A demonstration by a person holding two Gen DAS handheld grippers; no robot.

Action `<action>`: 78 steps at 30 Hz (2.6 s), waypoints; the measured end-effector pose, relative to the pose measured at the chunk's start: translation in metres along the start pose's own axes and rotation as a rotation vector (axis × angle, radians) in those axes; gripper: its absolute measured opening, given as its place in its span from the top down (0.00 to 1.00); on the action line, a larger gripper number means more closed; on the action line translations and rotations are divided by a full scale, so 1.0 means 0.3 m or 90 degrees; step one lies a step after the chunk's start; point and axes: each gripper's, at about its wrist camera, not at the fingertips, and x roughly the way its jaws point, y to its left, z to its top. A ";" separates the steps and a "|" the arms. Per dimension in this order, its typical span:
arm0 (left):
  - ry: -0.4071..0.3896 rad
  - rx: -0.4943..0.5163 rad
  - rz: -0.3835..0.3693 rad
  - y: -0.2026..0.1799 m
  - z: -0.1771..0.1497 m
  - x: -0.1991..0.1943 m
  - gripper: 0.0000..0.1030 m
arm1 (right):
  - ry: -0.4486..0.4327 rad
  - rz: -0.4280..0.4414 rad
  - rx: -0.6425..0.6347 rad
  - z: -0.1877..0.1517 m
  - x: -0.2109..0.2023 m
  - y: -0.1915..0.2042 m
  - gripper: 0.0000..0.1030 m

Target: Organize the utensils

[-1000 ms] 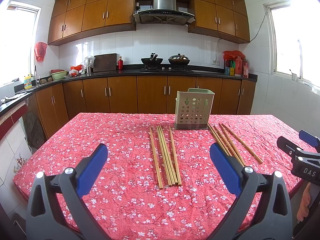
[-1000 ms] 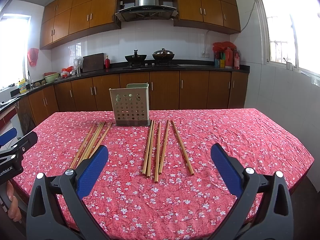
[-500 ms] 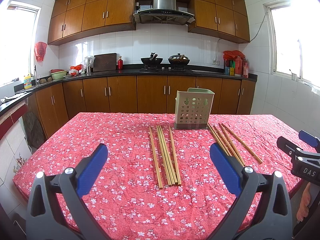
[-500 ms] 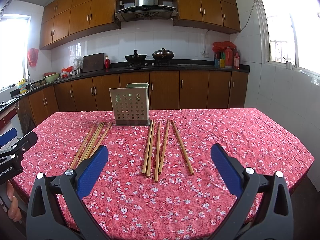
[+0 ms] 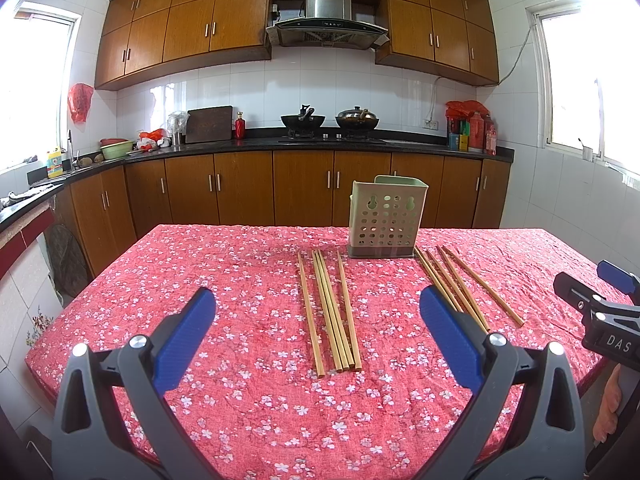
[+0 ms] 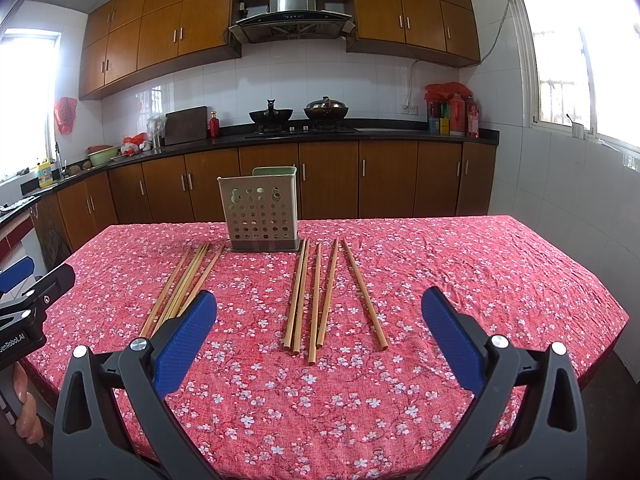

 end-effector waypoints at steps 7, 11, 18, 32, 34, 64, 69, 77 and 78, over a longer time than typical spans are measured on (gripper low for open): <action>0.001 0.000 0.001 -0.003 -0.003 0.004 0.04 | 0.000 0.000 0.000 -0.001 0.000 0.000 0.02; 0.000 0.000 0.001 -0.005 -0.005 0.004 0.04 | 0.000 0.000 0.001 -0.001 0.000 -0.001 0.02; 0.000 0.000 0.000 -0.007 -0.007 0.009 0.04 | 0.000 0.001 0.001 -0.002 0.001 0.000 0.02; 0.002 0.000 -0.001 -0.014 -0.015 0.017 0.04 | 0.000 0.001 0.001 -0.003 0.003 0.001 0.02; 0.004 -0.001 0.000 -0.015 -0.016 0.020 0.04 | 0.001 0.001 0.000 -0.003 0.004 0.002 0.02; 0.370 -0.097 -0.056 0.158 -0.070 0.633 0.54 | 0.327 -0.035 0.085 -0.069 0.686 -0.218 0.71; 0.384 -0.072 -0.083 0.109 -0.082 0.662 0.75 | 0.324 -0.037 0.079 -0.084 0.672 -0.205 0.72; 0.393 -0.039 -0.066 0.096 -0.092 0.710 0.91 | 0.321 -0.037 0.077 -0.074 0.724 -0.198 0.92; 0.391 -0.035 -0.058 0.104 -0.084 0.731 0.92 | 0.321 -0.038 0.082 -0.068 0.743 -0.214 0.92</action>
